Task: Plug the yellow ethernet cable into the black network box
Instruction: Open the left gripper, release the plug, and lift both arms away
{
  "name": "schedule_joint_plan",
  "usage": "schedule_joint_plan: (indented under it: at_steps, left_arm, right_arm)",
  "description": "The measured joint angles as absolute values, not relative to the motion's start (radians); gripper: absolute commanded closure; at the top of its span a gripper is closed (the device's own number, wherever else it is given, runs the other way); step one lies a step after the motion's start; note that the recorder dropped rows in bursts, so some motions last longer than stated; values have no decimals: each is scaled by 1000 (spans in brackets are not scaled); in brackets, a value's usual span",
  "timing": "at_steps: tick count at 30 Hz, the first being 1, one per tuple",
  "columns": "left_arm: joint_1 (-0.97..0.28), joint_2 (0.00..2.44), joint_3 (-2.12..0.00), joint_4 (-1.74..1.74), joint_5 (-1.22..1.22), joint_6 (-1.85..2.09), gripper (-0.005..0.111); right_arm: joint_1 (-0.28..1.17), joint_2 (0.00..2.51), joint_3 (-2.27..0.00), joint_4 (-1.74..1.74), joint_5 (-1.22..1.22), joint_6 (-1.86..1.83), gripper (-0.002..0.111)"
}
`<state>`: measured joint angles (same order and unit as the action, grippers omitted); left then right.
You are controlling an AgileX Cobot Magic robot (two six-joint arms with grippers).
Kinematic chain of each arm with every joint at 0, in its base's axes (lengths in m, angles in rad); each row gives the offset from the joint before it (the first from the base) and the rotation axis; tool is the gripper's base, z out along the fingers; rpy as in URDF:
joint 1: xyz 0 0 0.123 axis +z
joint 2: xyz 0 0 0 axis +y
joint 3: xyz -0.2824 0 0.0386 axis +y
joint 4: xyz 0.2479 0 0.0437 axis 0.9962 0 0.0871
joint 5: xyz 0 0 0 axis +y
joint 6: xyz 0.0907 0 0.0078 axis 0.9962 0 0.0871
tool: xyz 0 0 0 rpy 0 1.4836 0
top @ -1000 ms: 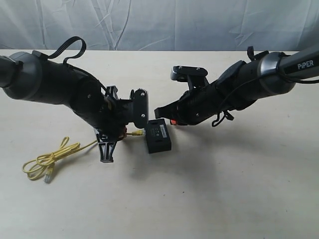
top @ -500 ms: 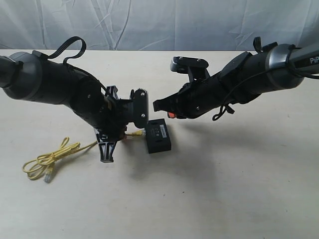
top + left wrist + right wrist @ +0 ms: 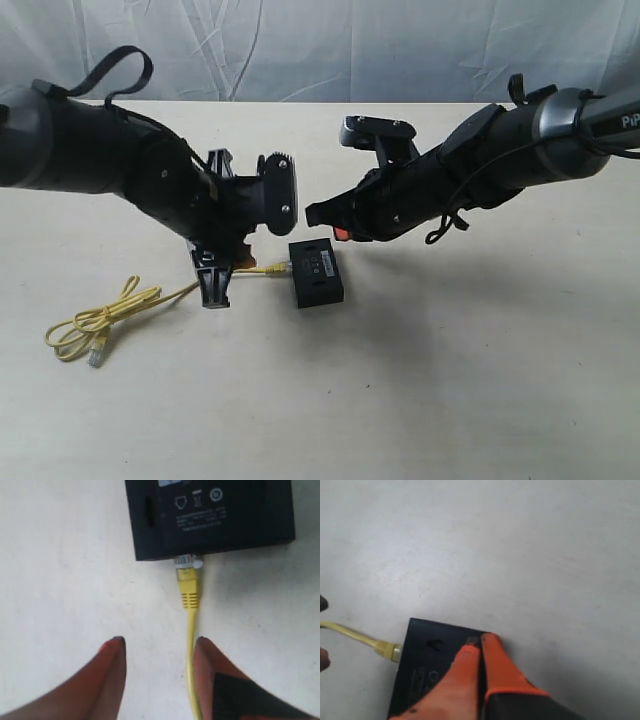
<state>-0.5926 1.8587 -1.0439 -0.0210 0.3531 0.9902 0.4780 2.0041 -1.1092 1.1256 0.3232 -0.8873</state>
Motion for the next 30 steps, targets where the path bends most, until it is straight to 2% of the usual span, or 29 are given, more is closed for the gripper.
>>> schedule_joint_plan:
  at_steps: [3, 10, 20, 30]
  left_arm:
    - [-593, 1814, -1046, -10, 382, 920, 74]
    - [-536, 1730, -1046, 33, 495, 638, 107]
    - [-346, 1590, -1046, 38, 695, 232, 107]
    - [-177, 1312, -1023, -37, 736, 90, 107]
  right_arm:
    - [478, 1985, -1109, 1109, 350, -876, 109]
    - [465, 1892, -1109, 877, 438, -661, 109]
    - [317, 1703, -1102, 611, 731, -442, 109]
    - [219, 1292, -870, 215, 721, -165, 109]
